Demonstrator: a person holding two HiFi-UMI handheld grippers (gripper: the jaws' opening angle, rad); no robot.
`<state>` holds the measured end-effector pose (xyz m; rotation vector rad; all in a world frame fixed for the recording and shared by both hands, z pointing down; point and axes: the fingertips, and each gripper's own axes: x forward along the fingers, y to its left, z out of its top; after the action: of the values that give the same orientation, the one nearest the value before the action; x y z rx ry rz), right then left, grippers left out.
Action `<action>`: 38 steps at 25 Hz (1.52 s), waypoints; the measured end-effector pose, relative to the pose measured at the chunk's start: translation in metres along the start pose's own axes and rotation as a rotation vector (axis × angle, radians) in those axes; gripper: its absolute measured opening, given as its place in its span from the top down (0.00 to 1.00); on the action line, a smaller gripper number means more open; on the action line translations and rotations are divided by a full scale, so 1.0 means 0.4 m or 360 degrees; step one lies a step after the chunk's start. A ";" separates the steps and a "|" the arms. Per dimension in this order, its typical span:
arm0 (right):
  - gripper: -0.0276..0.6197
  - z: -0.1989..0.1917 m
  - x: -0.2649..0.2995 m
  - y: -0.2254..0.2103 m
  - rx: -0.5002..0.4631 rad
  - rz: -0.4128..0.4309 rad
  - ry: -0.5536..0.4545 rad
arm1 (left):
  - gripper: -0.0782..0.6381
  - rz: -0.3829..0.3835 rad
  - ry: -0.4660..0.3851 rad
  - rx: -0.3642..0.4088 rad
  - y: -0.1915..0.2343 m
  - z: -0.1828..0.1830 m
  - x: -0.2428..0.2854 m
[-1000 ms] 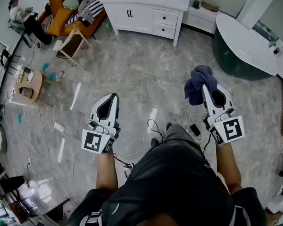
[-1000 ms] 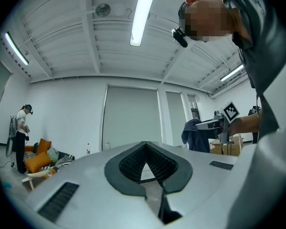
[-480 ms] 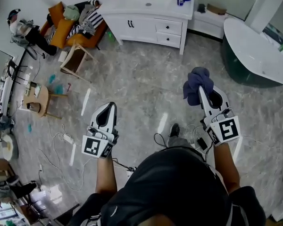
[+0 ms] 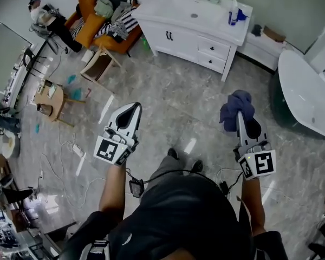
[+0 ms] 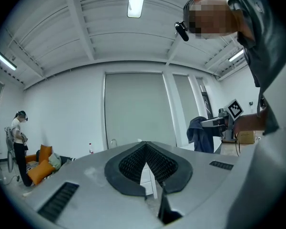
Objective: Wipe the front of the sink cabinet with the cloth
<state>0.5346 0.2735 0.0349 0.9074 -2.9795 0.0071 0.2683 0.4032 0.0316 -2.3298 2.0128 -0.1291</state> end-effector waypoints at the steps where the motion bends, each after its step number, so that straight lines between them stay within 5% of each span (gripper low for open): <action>1: 0.91 -0.004 0.016 -0.011 0.0003 -0.0007 0.0005 | 0.89 -0.0002 -0.0005 -0.0004 0.017 -0.004 0.025; 12: 0.91 -0.005 0.300 -0.126 -0.0082 -0.0099 0.0116 | 0.89 -0.0065 -0.0155 0.0029 0.278 -0.042 0.368; 19: 0.91 0.003 0.512 -0.172 -0.0094 -0.0171 0.0137 | 0.89 -0.0119 -0.0203 -0.0077 0.477 -0.078 0.566; 28: 0.91 -0.080 0.688 -0.360 -0.0013 -0.0148 0.0155 | 0.89 -0.0148 -0.0145 -0.0165 0.501 -0.078 0.807; 33: 0.91 -0.142 0.809 -0.481 -0.0020 -0.0118 0.0125 | 0.89 -0.0117 -0.0105 0.0005 0.519 -0.060 0.900; 38: 0.91 -0.250 0.939 -0.521 -0.0031 -0.0120 0.0172 | 0.89 0.0030 -0.0119 -0.0194 0.584 -0.195 1.014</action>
<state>0.3415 -0.1075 0.1443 0.9831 -2.8400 0.0248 0.0890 -0.0311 0.0954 -2.3461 2.0615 0.0832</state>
